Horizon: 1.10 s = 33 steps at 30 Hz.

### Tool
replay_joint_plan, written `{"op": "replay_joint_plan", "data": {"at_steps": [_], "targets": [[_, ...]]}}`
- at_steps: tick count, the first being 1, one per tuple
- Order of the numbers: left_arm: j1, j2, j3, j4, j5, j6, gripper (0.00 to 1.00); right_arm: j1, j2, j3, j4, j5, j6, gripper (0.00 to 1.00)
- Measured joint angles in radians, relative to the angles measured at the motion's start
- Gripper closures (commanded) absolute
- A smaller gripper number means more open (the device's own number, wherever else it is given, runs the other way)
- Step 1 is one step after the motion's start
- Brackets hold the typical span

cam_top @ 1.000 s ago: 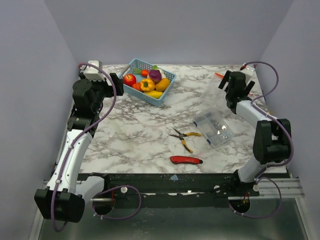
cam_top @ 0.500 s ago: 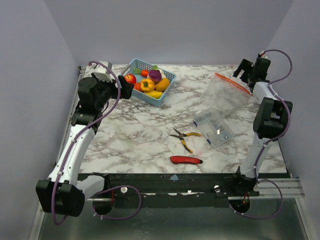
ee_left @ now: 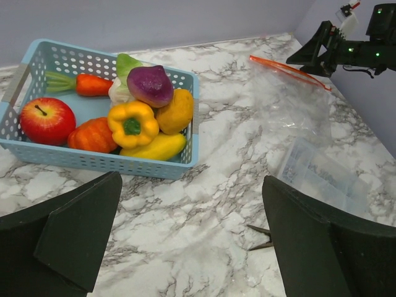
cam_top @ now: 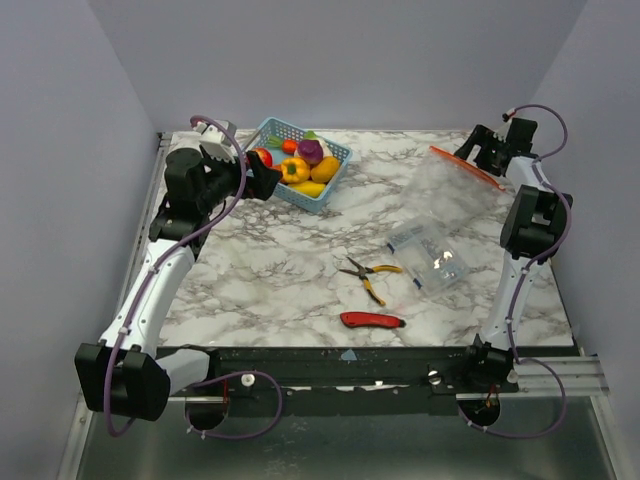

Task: Place the food in the zip-top bag and seal the zipper

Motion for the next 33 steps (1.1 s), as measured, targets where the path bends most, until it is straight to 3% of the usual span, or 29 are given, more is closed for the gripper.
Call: {"op": "replay_joint_plan", "data": {"at_steps": [13,19,23,28,33], "targets": [[-0.014,0.091,0.026,-0.018,0.05,-0.014,0.01,0.0,0.021,-0.05,0.012,-0.112,-0.148,0.17],[-0.015,0.103,0.026,-0.02,0.068,-0.027,0.02,0.014,0.021,-0.079,0.051,-0.1,-0.22,0.35],[-0.019,0.106,0.027,-0.02,0.071,-0.029,0.01,0.042,0.021,-0.08,0.055,-0.012,-0.295,0.45],[-0.021,0.127,0.037,-0.024,0.082,-0.035,0.01,0.089,0.021,-0.081,0.062,0.085,-0.354,0.65],[-0.024,0.133,0.043,-0.035,0.089,-0.035,0.01,0.114,0.021,-0.08,0.066,0.136,-0.373,0.76]]}}
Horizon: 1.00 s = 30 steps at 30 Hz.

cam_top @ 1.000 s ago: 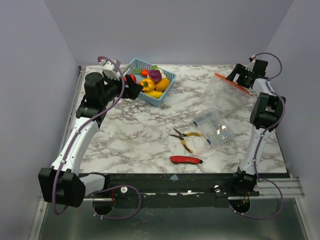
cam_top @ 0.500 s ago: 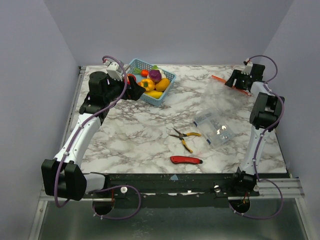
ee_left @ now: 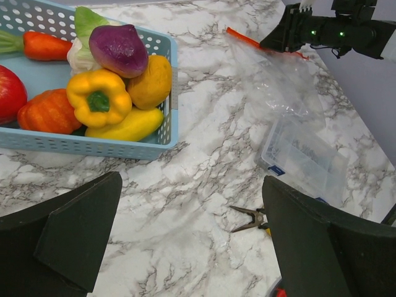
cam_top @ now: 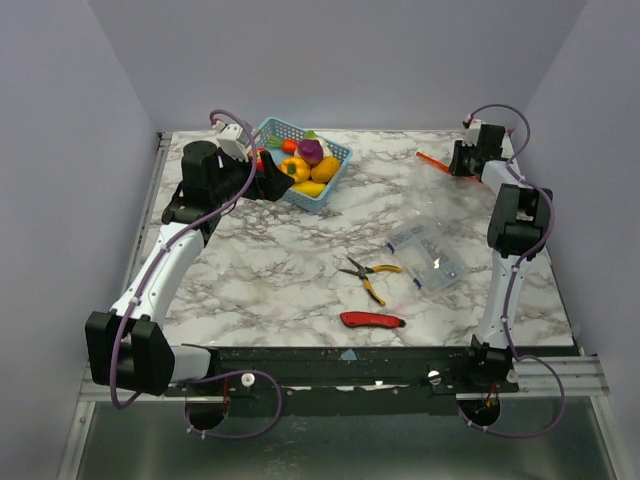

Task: Place the food in the zip-top bag and seal the zipper

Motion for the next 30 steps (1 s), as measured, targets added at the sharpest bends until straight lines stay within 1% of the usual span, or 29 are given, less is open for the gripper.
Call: {"op": "replay_joint_plan", "data": {"at_steps": [1,4,5,6,7,10,12,13,17,18,20,22,26,28,30], "targets": [[-0.002,0.0,0.0,-0.003,0.0,0.0,0.01,0.002,0.0,0.001,0.001,0.006,-0.003,0.79],[-0.003,0.0,0.001,-0.011,0.0,0.0,0.01,0.003,0.0,0.01,0.0,0.013,-0.003,0.95],[-0.003,0.0,0.002,-0.013,0.0,0.001,0.02,0.003,0.0,0.017,-0.002,0.017,0.003,0.99],[-0.003,0.0,0.003,-0.015,0.0,0.001,0.01,0.003,0.0,0.025,-0.002,0.022,0.013,0.99],[-0.003,0.0,0.005,-0.016,0.0,0.001,0.01,0.003,0.0,0.032,-0.004,0.03,0.025,0.96],[-0.003,0.0,0.013,-0.016,0.0,0.0,0.01,0.004,-0.003,0.069,-0.021,0.095,0.115,0.54],[-0.003,0.0,0.019,-0.016,0.002,0.0,0.01,0.005,-0.014,0.081,-0.047,0.173,0.2,0.39],[-0.003,0.0,0.021,-0.016,0.002,0.0,0.01,0.005,-0.024,0.081,-0.064,0.205,0.234,0.35],[-0.004,0.0,0.026,-0.019,0.008,-0.001,0.01,0.003,-0.082,0.072,-0.146,0.318,0.39,0.31],[-0.004,0.0,0.026,-0.019,0.008,-0.002,0.01,0.002,-0.097,0.071,-0.169,0.332,0.433,0.28],[-0.005,0.0,0.026,-0.022,0.009,-0.002,0.01,0.0,-0.122,0.072,-0.208,0.357,0.517,0.01],[-0.007,0.0,0.026,-0.023,0.012,-0.005,0.01,-0.002,-0.132,0.089,-0.258,0.381,0.599,0.0],[-0.01,0.0,0.027,-0.023,0.025,-0.013,0.01,-0.004,-0.129,0.138,-0.364,0.454,0.686,0.0],[-0.01,0.0,0.026,-0.023,0.027,-0.017,0.01,-0.006,-0.136,0.124,-0.371,0.479,0.695,0.0],[-0.01,0.0,0.027,-0.023,0.03,-0.02,0.01,-0.011,-0.156,0.065,-0.368,0.494,0.694,0.0]]}}
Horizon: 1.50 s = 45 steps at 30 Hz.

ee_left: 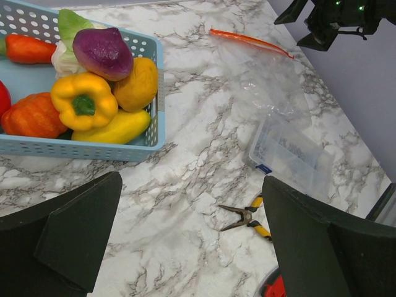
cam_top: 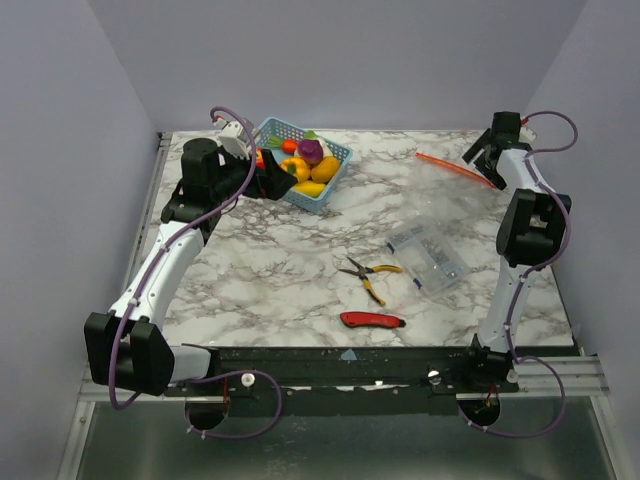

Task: Place the food in the zip-top bag and seal the zipper

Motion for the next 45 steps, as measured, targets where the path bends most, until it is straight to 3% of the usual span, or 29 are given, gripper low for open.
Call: {"op": "replay_joint_plan", "data": {"at_steps": [6,11,17,22,27,38,45], "targets": [[0.0,0.0,0.0,0.001,0.016,-0.017,0.02,-0.068,-0.101,-0.258,0.055,-0.047,-0.007,0.01],[-0.005,0.0,0.0,0.001,0.031,-0.029,0.02,-0.182,-0.189,-0.433,0.184,-0.246,-0.008,0.06],[-0.006,0.0,0.0,0.001,0.039,-0.037,0.02,-0.23,-0.189,-0.487,0.335,-0.523,-0.009,0.19],[-0.007,0.0,0.0,0.001,0.039,-0.04,0.02,-0.214,-0.163,-0.517,0.476,-0.695,0.028,0.2],[-0.008,0.0,0.0,0.0,0.039,-0.04,0.02,-0.212,-0.156,-0.536,0.524,-0.729,0.048,0.18],[-0.013,0.002,0.001,0.0,0.043,-0.041,0.03,-0.213,-0.151,-0.541,0.468,-0.649,0.002,0.2],[-0.029,0.016,0.011,-0.028,0.043,-0.04,0.03,-0.212,-0.1,-0.536,0.552,-0.722,0.01,0.51]]}}
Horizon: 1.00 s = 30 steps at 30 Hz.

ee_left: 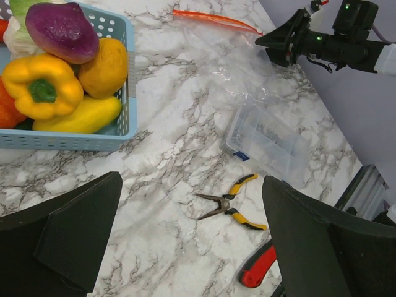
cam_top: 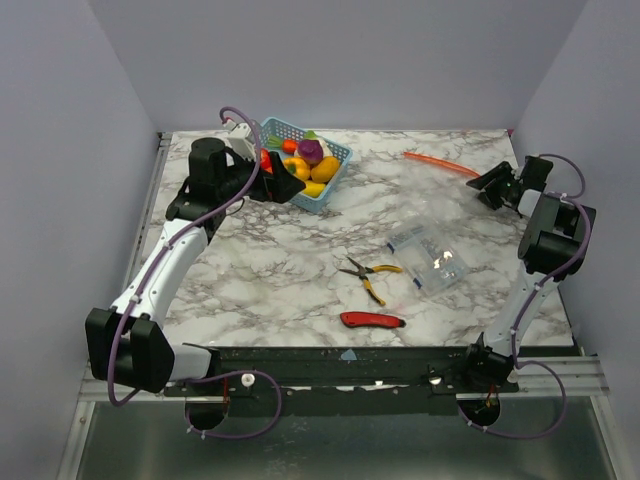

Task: Place the food in the zip-top bag and seal the zipper

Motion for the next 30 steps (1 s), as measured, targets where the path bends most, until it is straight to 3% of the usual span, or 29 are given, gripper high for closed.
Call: {"op": "replay_joint_plan", "data": {"at_steps": [3,7,12,18,24,30], "targets": [[-0.013,0.003,0.019,-0.027,-0.002,0.0,0.06,0.001,0.02,-0.002,0.043,-0.031,0.025,0.68],[-0.037,0.018,0.096,-0.107,-0.01,-0.004,0.08,0.006,0.023,-0.025,0.115,-0.073,0.07,0.98],[-0.058,-0.005,0.122,-0.159,-0.017,-0.065,0.1,0.013,0.022,-0.029,0.232,-0.136,0.16,0.99],[-0.072,-0.102,0.043,-0.198,-0.031,-0.237,0.17,0.045,-0.033,-0.095,0.388,-0.2,0.32,0.99],[-0.075,-0.217,-0.054,-0.227,-0.048,-0.449,0.19,0.119,-0.236,-0.177,0.463,-0.231,0.42,0.99],[-0.082,-0.355,-0.102,-0.272,-0.077,-0.659,0.19,0.257,-0.484,-0.183,0.465,-0.233,0.389,0.99]]}}
